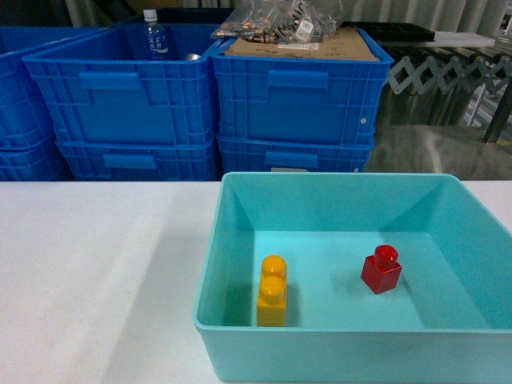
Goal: Pick red block from blue box to shelf
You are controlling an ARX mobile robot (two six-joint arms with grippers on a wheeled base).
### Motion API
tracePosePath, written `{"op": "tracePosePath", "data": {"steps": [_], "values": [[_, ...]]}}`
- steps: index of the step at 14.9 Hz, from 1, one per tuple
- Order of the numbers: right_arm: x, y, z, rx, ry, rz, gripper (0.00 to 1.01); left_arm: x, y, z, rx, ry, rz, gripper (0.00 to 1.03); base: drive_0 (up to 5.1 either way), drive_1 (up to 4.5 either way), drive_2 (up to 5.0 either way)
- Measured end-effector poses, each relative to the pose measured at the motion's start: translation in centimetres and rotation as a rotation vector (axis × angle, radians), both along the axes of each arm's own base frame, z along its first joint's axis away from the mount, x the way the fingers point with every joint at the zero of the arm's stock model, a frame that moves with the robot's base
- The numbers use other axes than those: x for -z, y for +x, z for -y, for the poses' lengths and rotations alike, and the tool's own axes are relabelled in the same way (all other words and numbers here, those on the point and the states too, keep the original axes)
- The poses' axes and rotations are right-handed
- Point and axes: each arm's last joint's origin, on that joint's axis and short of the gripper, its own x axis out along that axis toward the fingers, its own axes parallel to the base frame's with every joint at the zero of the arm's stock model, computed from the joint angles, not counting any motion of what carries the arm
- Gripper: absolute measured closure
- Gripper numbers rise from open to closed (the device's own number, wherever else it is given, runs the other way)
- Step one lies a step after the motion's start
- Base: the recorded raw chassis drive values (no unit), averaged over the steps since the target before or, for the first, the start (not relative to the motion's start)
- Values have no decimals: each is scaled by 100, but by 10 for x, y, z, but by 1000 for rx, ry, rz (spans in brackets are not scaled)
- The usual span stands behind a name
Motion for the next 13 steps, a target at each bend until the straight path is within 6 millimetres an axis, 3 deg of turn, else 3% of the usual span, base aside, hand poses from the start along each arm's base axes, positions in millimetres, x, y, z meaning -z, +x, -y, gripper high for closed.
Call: {"op": "tracePosePath", "data": {"steps": [13], "values": [[0, 0, 0, 0, 0, 0, 3, 0, 0, 0, 0, 0, 0, 5, 0, 0, 0]]}}
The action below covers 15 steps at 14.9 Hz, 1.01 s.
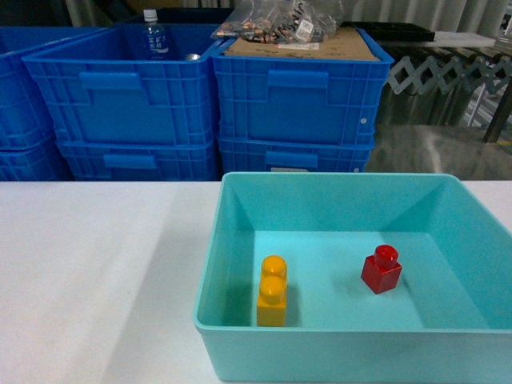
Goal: Pick red block from blue box to shelf
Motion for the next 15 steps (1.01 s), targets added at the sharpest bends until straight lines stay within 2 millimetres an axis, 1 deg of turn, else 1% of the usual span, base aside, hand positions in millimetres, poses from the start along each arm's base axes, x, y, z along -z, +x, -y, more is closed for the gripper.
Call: {"op": "tracePosePath", "data": {"steps": [15], "values": [[0, 0, 0, 0, 0, 0, 3, 0, 0, 0, 0, 0, 0, 5, 0, 0, 0]]}}
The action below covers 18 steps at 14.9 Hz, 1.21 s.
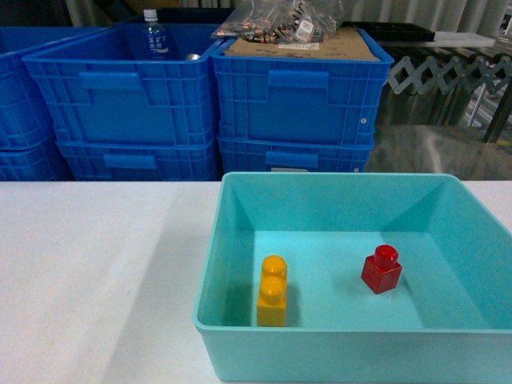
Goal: Pick red block from blue box to shelf
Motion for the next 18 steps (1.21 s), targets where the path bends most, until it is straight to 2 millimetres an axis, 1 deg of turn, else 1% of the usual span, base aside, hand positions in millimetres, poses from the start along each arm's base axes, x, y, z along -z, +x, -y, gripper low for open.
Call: {"op": "tracePosePath", "data": {"steps": [18], "values": [[0, 0, 0, 0, 0, 0, 3, 0, 0, 0, 0, 0, 0, 5, 0, 0, 0]]}}
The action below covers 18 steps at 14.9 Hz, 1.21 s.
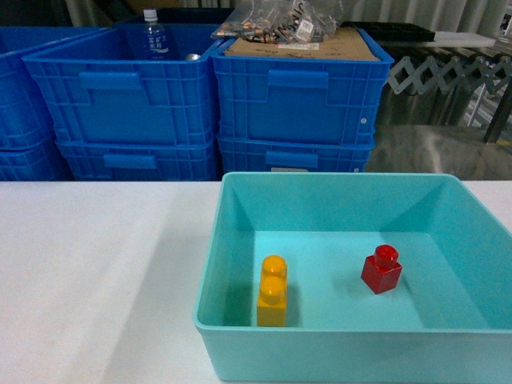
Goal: Pick red block from blue box to shelf
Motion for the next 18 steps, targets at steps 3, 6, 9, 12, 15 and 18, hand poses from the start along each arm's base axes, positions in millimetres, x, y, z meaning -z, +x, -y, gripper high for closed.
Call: {"op": "tracePosePath", "data": {"steps": [3, 6, 9, 12, 15, 18], "values": [[0, 0, 0, 0, 0, 0, 3, 0, 0, 0, 0, 0, 0, 5, 0, 0, 0], [0, 0, 0, 0, 0, 0, 3, 0, 0, 0, 0, 0, 0, 5, 0, 0, 0], [0, 0, 0, 0, 0, 0, 3, 0, 0, 0, 0, 0, 0, 5, 0, 0, 0], [0, 0, 0, 0, 0, 0, 3, 0, 0, 0, 0, 0, 0, 5, 0, 0, 0], [0, 0, 0, 0, 0, 0, 3, 0, 0, 0, 0, 0, 0, 5, 0, 0, 0], [1, 7, 0, -110, -31, -161, 3, 0, 0, 0, 2, 0, 0, 5, 0, 0, 0]]}}
